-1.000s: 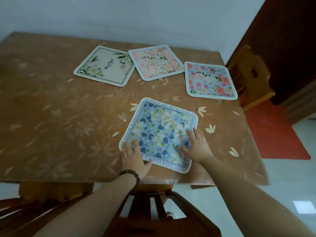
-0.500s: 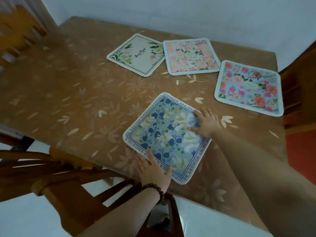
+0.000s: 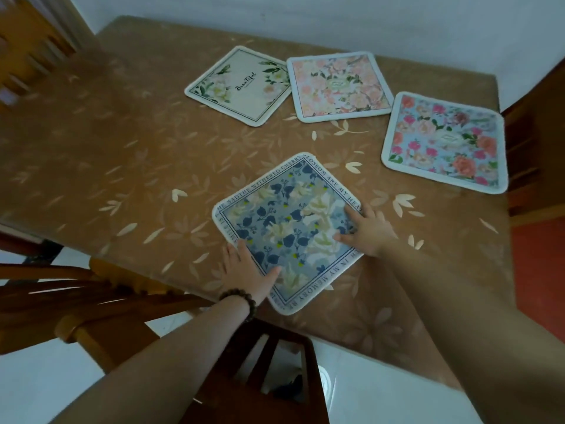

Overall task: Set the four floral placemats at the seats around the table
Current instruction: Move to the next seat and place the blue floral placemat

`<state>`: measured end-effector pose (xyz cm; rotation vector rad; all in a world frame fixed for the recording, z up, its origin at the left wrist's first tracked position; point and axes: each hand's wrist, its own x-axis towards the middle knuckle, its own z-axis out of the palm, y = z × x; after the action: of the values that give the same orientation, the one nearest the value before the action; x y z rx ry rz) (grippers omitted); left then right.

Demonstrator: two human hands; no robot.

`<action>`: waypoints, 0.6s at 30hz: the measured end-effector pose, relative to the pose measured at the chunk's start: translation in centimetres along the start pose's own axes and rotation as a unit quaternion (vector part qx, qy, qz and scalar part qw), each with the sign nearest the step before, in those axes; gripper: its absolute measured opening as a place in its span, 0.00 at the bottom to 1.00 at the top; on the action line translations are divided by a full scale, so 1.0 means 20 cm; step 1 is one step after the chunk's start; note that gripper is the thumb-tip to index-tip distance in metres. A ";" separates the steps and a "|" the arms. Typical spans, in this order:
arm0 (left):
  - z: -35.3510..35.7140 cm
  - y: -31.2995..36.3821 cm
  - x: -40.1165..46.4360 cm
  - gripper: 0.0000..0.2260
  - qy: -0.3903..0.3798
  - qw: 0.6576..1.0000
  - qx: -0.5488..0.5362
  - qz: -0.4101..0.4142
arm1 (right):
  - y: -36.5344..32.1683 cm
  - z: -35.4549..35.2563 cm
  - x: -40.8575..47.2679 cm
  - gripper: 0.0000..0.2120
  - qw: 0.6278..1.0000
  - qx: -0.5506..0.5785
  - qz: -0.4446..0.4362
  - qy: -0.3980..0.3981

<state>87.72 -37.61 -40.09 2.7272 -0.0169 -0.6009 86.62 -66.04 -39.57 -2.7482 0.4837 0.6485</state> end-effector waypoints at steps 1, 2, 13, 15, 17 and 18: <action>-0.04 -0.03 0.05 0.49 -0.007 1.000 0.009 0.004 | -0.03 0.02 -0.03 0.44 1.000 0.005 0.006 -0.001; -0.07 -0.05 0.10 0.48 -0.015 1.000 0.015 0.011 | -0.05 0.05 -0.06 0.44 1.000 0.012 0.013 -0.001; -0.30 -0.19 0.60 0.45 -0.092 0.983 0.097 0.126 | -0.50 0.30 -0.36 0.46 0.979 0.103 0.175 0.026; -0.32 -0.18 0.66 0.44 -0.100 0.977 0.122 0.147 | -0.60 0.39 -0.43 0.46 0.972 0.117 0.201 0.037; -0.35 -0.18 0.70 0.43 -0.115 0.969 0.141 0.167 | -0.69 0.47 -0.48 0.47 0.967 0.119 0.218 0.052; -0.36 -0.18 0.71 0.43 -0.123 0.965 0.149 0.177 | -0.72 0.50 -0.50 0.47 0.966 0.118 0.224 0.059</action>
<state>103.35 -33.07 -40.99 2.8047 -0.6924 -0.8804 79.80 -47.09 -40.80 -2.4709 1.1509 0.4832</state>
